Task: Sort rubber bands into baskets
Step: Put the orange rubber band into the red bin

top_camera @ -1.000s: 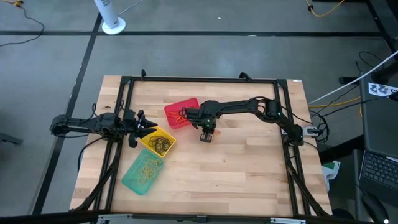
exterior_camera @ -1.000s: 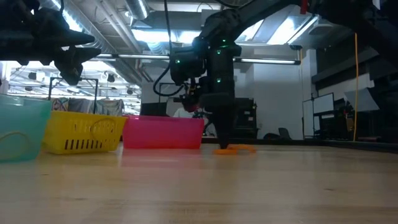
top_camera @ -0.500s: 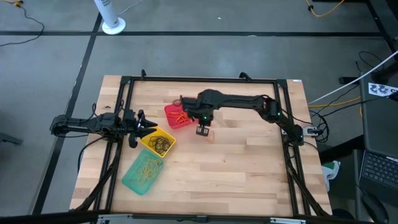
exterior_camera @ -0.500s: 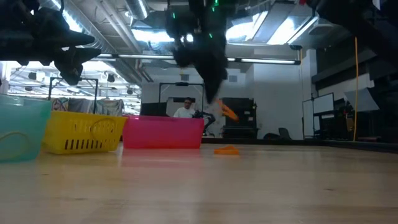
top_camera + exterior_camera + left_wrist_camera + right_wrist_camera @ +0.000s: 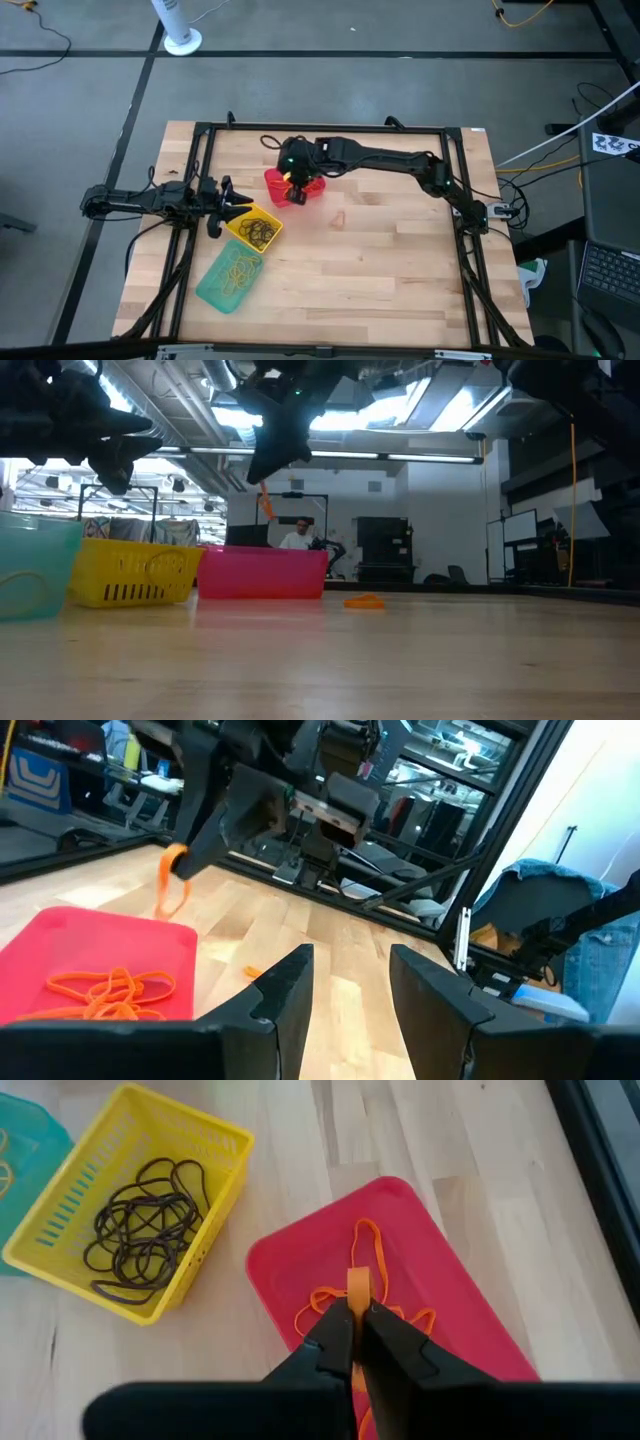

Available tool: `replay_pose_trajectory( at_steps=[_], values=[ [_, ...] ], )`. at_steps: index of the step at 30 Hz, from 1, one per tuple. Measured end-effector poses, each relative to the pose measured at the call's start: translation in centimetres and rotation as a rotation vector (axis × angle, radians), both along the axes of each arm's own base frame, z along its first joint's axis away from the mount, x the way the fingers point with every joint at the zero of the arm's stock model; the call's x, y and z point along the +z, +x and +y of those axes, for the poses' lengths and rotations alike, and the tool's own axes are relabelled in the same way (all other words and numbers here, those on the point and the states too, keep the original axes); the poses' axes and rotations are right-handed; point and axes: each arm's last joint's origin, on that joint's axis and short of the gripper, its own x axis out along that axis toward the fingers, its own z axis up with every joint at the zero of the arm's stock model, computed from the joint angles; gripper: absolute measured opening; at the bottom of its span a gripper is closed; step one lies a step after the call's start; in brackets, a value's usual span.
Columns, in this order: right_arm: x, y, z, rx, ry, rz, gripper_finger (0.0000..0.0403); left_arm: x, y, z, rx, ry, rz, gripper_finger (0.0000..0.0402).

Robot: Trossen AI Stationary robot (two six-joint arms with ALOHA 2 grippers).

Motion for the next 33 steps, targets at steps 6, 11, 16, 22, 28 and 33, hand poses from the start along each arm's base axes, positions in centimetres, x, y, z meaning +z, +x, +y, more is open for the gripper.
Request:
replay_pose_trajectory(
  at_steps=[6, 11, 16, 22, 28, 33],
  values=[
    [-0.1, 0.0, -0.3, -0.015, -0.014, 0.005, 0.0022, 0.0, 0.0, 0.0, 0.001, 0.017, 0.001, 0.0131],
    [-0.1, -0.2, -0.5, -0.040, -0.035, 0.021, 0.0060, 0.0, 0.0, 0.0, 0.001, 0.017, 0.001, 0.0131],
    [-0.1, -0.2, -0.7, -0.091, -0.104, 0.025, 0.0131, 0.0, 0.0, 0.0, 0.001, 0.017, 0.001, 0.0131],
    [-1.2, -2.1, -0.2, -0.199, 0.050, 0.224, 0.0173, 0.0, 0.0, 0.0, 0.001, 0.018, 0.001, 0.0131],
    [-4.3, -4.5, 0.7, -0.274, 0.212, 0.550, 0.0177, 0.0, 0.0, 0.0, 0.001, 0.018, 0.001, 0.0131],
    [-7.5, -5.0, 2.0, -0.201, 0.208, 0.666, 0.0177, 0.0, 0.0, 0.0, 0.001, 0.017, 0.000, 0.0131]
  ],
)
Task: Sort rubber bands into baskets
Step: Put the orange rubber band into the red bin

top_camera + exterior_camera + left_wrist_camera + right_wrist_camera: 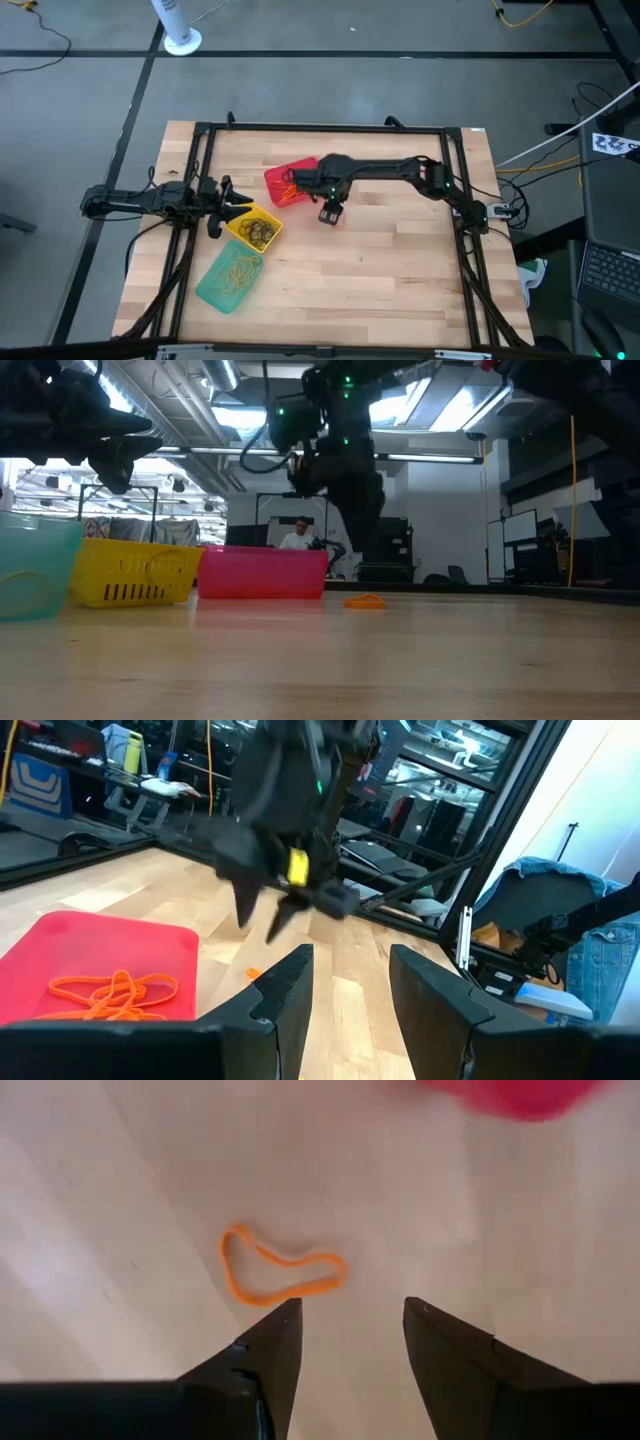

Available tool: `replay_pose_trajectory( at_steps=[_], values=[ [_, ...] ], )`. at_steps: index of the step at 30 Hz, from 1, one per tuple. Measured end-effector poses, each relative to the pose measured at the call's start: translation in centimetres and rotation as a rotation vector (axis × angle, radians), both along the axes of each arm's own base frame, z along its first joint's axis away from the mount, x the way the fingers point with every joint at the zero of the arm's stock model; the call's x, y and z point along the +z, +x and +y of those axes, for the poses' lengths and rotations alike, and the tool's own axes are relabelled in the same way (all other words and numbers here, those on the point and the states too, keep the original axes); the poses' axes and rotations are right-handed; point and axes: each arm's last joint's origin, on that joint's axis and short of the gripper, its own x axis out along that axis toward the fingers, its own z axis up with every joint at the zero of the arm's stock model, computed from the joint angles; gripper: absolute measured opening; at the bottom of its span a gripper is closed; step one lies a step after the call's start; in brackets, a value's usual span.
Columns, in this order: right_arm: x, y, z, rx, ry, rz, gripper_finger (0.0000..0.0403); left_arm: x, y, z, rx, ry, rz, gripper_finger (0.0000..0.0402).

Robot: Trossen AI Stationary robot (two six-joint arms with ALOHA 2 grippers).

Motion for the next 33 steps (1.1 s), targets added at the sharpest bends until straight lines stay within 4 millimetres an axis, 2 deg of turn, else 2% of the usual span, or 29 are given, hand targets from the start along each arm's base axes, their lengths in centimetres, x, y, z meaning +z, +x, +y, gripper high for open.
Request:
replay_pose_trajectory(
  at_steps=[4, 9, 13, 18, 22, 28, 33],
  values=[
    [-2.8, 0.0, 0.8, 0.085, 0.004, 0.007, 0.0177, 0.0, 0.0, 0.0, 0.000, 0.000, 0.000, 0.0131],
    [-5.4, -0.7, 1.0, 0.132, 0.018, 0.035, 0.0177, 0.0, 0.0, 0.0, 0.000, 0.000, 0.000, 0.0131],
    [-6.9, -1.0, 0.9, 0.136, 0.005, 0.031, 0.0177, 0.0, 0.0, 0.0, 0.000, 0.000, 0.000, 0.0131],
    [-7.5, -1.2, 1.0, 0.167, 0.044, 0.010, 0.0172, 0.0, 0.0, 0.0, 0.000, 0.000, 0.000, 0.0131],
    [-7.6, -1.2, 1.2, 0.199, 0.085, 0.004, 0.0129, 0.0, 0.0, 0.0, 0.000, 0.000, 0.001, 0.0131],
    [-7.6, -1.2, 1.4, 0.205, 0.146, -0.007, 0.0014, 0.0, 0.0, 0.0, 0.000, 0.000, 0.000, 0.0131],
    [-7.0, -1.1, 1.6, 0.194, 0.271, -0.033, 0.0015, 0.0, 0.0, 0.0, 0.000, 0.000, 0.000, 0.0131]
  ],
)
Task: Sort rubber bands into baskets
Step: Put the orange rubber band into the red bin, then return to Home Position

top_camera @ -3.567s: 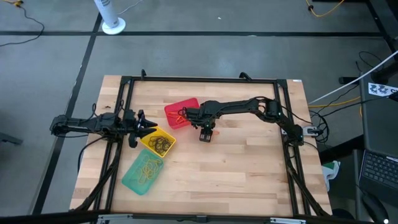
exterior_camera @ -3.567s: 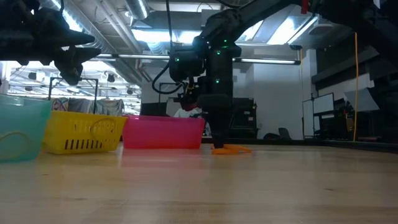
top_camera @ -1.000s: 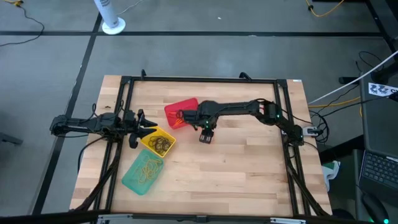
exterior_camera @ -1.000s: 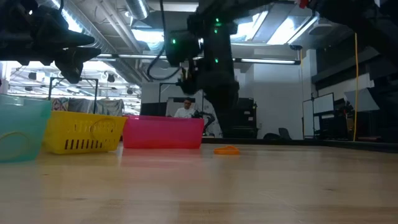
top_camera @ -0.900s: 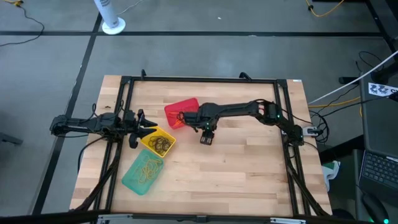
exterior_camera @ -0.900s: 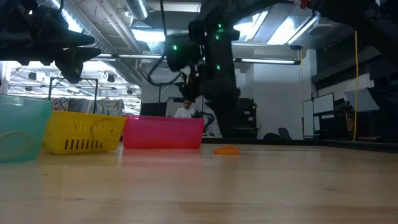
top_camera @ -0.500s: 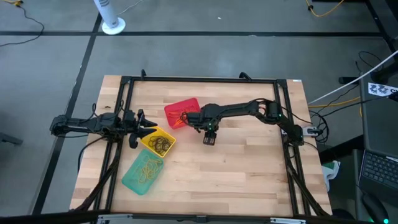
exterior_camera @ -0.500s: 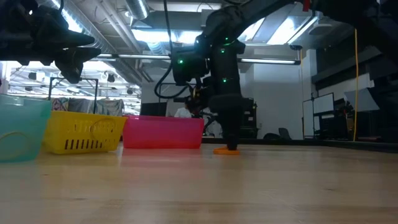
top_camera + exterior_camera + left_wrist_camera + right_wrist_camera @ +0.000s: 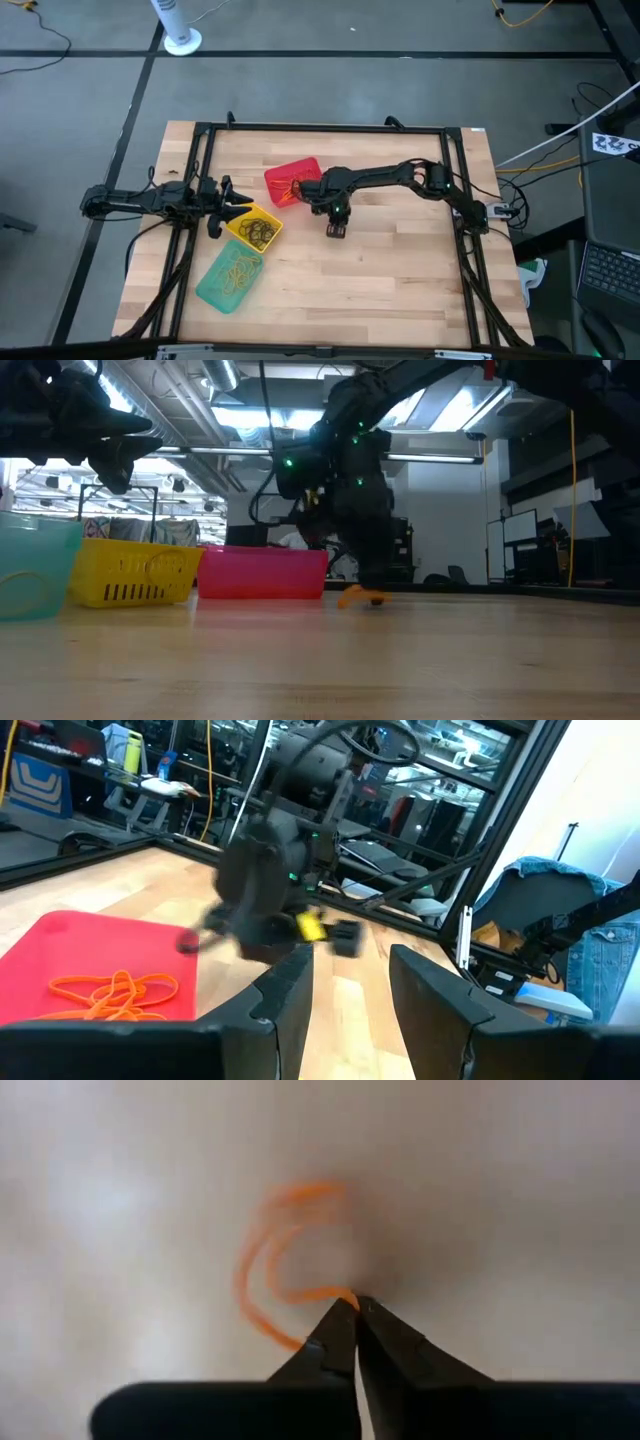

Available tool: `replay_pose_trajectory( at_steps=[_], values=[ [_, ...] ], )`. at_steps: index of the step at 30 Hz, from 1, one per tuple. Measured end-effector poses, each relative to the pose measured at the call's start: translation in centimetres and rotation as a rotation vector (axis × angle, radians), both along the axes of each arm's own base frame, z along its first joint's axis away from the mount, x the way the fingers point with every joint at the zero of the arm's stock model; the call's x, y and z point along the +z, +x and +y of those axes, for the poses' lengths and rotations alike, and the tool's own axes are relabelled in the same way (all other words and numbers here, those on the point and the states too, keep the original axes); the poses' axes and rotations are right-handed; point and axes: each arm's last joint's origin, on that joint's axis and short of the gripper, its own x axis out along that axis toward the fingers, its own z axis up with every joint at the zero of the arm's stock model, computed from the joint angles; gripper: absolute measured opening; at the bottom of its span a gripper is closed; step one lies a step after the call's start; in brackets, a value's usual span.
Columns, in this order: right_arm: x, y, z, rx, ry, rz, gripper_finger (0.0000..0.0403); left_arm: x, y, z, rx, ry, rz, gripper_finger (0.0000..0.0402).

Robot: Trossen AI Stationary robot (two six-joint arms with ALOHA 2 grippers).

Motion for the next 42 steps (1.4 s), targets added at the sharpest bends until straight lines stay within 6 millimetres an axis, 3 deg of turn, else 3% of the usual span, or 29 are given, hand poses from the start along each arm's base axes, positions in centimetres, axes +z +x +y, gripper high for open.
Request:
replay_pose_trajectory(
  at_steps=[7, 11, 14, 19, 23, 29, 42],
  values=[
    [4.1, 1.9, 0.8, 0.011, 0.216, -0.139, 0.0006, 0.0, 0.0, 0.0, 0.000, 0.000, 0.000, 0.0131],
    [7.5, 3.3, 0.9, 0.035, 0.223, -0.278, 0.0004, 0.0, 0.0, 0.0, 0.000, 0.000, 0.000, 0.0131],
    [10.2, 4.2, 0.8, 0.050, 0.170, -0.396, 0.0003, 0.0, 0.0, 0.0, 0.000, 0.000, 0.000, 0.0131],
    [13.4, 5.7, -0.4, 0.050, -0.133, -0.612, 0.0004, 0.0, 0.0, 0.0, 0.000, 0.000, 0.000, 0.0131],
    [14.3, 6.7, -0.9, 0.012, -0.338, -0.728, 0.0002, 0.0, 0.0, 0.0, 0.000, 0.000, 0.000, 0.0131],
    [14.6, 7.7, -1.3, 0.029, -0.487, -0.818, 0.0016, 0.0, 0.0, 0.0, 0.000, 0.000, 0.000, 0.0131],
    [14.1, 7.5, -4.3, -0.067, -0.720, -0.741, 0.0136, 0.0, 0.0, 0.0, 0.000, 0.000, 0.000, 0.0131]
  ],
)
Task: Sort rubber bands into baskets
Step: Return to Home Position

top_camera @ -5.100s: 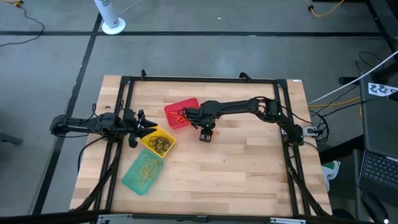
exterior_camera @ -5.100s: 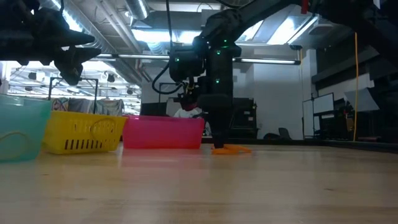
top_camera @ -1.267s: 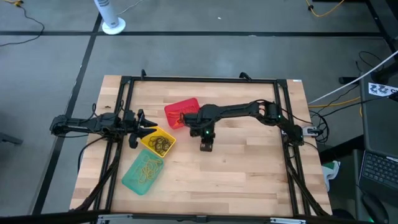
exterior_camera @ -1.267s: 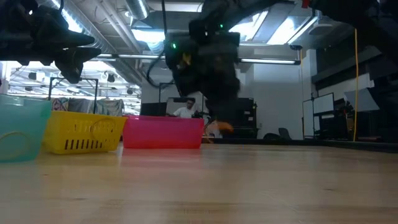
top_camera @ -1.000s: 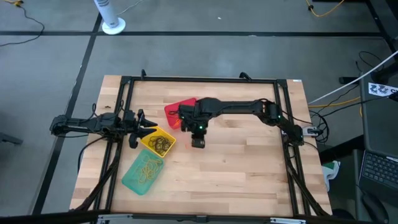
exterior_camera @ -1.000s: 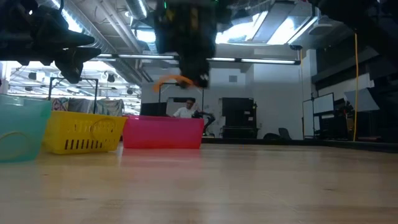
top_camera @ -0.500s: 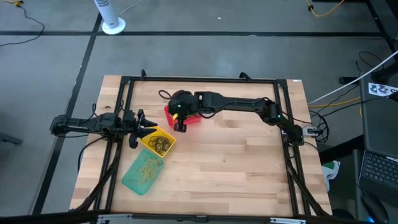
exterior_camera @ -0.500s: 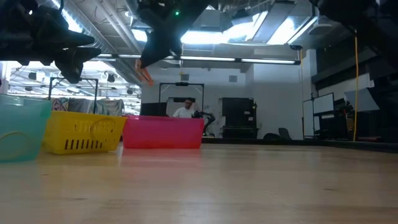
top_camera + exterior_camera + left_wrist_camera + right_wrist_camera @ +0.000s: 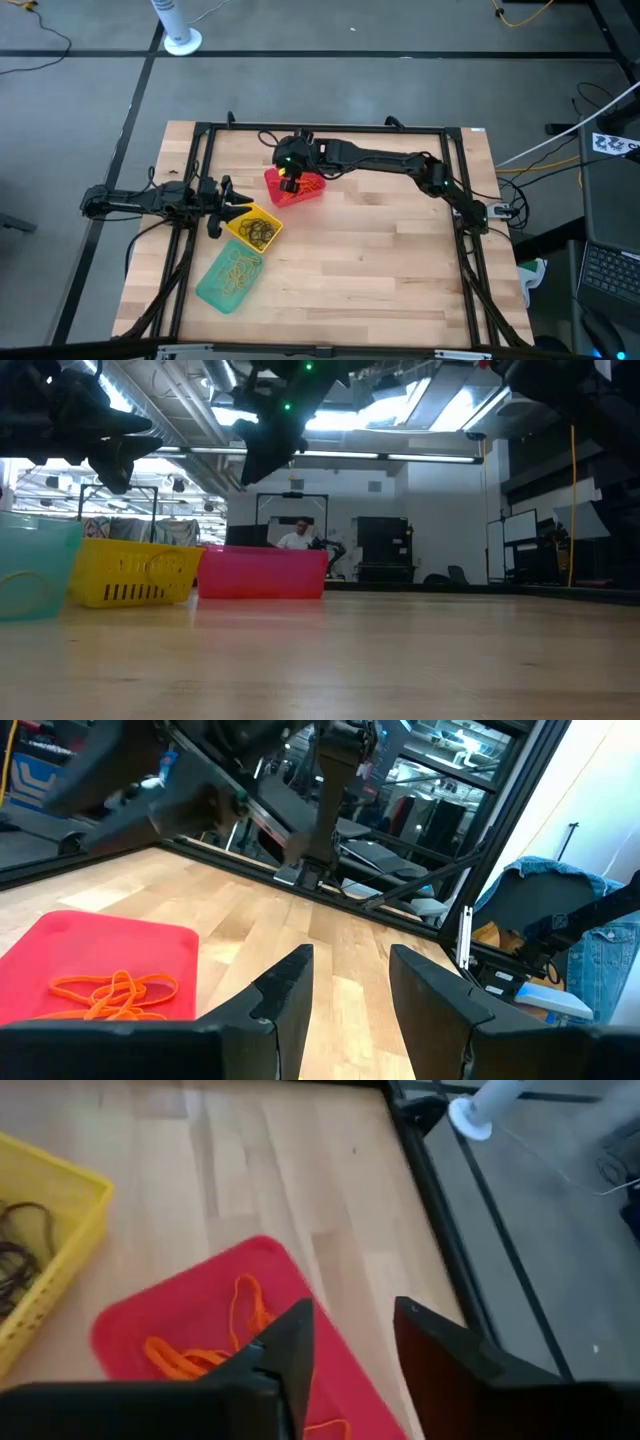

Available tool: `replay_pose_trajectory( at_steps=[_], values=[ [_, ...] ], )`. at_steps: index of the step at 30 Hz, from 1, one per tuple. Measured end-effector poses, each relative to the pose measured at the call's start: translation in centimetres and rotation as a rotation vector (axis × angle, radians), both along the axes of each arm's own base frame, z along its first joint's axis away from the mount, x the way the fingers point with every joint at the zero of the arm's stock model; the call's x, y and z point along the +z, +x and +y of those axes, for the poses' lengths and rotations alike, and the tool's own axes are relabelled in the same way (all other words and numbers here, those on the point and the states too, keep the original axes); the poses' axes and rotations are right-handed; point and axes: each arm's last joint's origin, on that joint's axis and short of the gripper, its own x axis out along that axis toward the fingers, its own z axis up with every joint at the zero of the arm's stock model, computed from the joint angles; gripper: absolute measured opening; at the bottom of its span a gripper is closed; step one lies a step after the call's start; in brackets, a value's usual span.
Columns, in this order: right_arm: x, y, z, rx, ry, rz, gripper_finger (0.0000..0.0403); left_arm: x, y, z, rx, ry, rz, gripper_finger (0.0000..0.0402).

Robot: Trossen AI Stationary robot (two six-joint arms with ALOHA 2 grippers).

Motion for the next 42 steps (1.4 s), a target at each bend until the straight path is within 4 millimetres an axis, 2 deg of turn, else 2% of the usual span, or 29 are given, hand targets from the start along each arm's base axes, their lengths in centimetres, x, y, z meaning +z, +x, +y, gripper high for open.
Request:
replay_pose_trajectory(
  at_steps=[4, 8, 13, 15, 20, 26, 35, 42],
  values=[
    [0.2, 0.1, 0.1, 0.008, 0.006, -0.017, 0.0160, 0.0, 0.0, 0.0, 0.000, 0.000, 0.000, 0.0131],
    [0.3, 0.2, 0.9, 0.062, 0.057, -0.022, 0.0165, 0.0, 0.0, 0.0, 0.000, 0.000, 0.000, 0.0131],
    [2.6, 0.1, 2.8, 0.135, 0.203, -0.094, 0.0165, 0.0, 0.0, 0.0, 0.000, 0.000, 0.000, 0.0131],
    [3.9, -0.6, 3.7, 0.178, 0.227, -0.114, 0.0165, 0.0, 0.0, 0.0, 0.000, 0.000, 0.000, 0.0131],
    [8.0, -4.1, 5.5, 0.218, 0.237, -0.085, 0.0165, 0.0, 0.0, 0.0, 0.000, 0.000, 0.000, 0.0131],
    [12.0, -8.9, 5.6, 0.220, 0.231, -0.016, 0.0166, 0.0, 0.0, 0.0, 0.000, 0.000, 0.000, 0.0131],
    [14.5, -14.9, 5.8, 0.271, 0.201, 0.180, 0.0166, -0.1, 0.0, 0.0, 0.000, 0.000, 0.004, 0.0131],
    [16.4, -18.9, 6.2, 0.355, 0.239, 0.247, 0.0166, 0.0, 0.0, 0.0, 0.000, 0.000, 0.004, 0.0131]
  ],
)
